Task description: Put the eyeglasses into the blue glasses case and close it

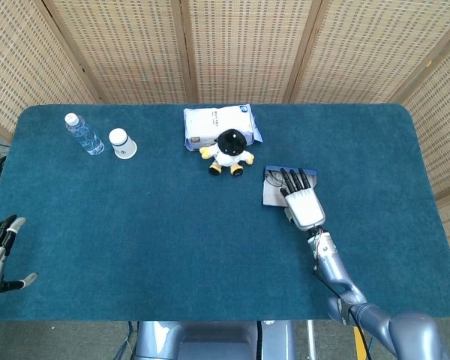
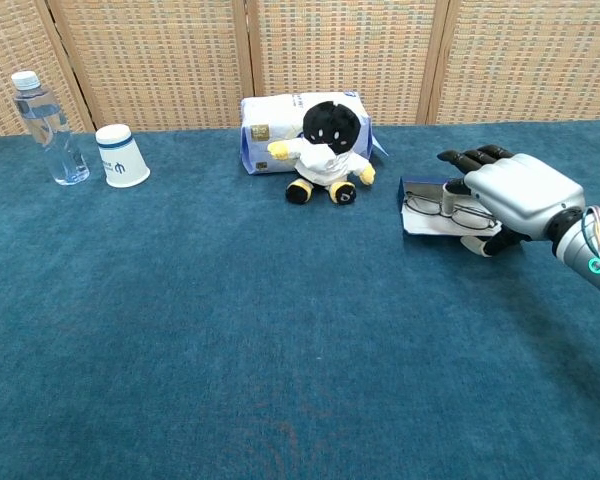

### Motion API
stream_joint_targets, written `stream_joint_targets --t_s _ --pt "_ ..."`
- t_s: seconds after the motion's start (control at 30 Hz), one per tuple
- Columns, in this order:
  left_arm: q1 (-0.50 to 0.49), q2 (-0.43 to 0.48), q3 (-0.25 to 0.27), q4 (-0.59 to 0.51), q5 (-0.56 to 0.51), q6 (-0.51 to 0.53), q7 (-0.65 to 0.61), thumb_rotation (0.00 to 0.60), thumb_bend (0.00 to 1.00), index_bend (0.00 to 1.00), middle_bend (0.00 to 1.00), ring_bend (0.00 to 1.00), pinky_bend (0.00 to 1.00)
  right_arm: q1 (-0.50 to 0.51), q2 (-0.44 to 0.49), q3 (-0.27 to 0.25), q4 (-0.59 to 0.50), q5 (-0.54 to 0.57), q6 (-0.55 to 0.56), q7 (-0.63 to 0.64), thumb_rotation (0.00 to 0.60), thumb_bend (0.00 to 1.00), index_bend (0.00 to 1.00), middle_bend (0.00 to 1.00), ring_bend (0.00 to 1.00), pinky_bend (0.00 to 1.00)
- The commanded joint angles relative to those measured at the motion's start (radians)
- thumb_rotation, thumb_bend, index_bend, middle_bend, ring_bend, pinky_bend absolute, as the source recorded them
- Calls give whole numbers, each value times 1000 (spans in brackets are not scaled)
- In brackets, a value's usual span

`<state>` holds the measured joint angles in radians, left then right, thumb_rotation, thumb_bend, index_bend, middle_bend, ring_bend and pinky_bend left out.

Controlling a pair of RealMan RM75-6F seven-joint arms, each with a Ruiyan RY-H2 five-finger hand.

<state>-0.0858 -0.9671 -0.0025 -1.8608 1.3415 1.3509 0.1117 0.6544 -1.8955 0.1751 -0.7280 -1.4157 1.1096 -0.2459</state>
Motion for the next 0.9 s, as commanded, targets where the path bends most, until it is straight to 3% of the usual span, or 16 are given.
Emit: stream_joint_targets --t_s 0.03,0.47,0.9 --pt "-1 0 0 0 -1 -1 0 600 79 0 0 0 0 10 -3 10 9 14 -16 -6 600 414 364 0 0 0" --pt "-3 7 -3 2 -8 -7 -17 600 81 0 0 0 0 61 -44 86 115 93 -59 -14 600 414 388 0 0 20" --pt "-6 11 -5 1 -14 -12 -25 600 82 0 0 0 0 129 -83 102 203 119 -128 -28 600 414 388 0 0 21"
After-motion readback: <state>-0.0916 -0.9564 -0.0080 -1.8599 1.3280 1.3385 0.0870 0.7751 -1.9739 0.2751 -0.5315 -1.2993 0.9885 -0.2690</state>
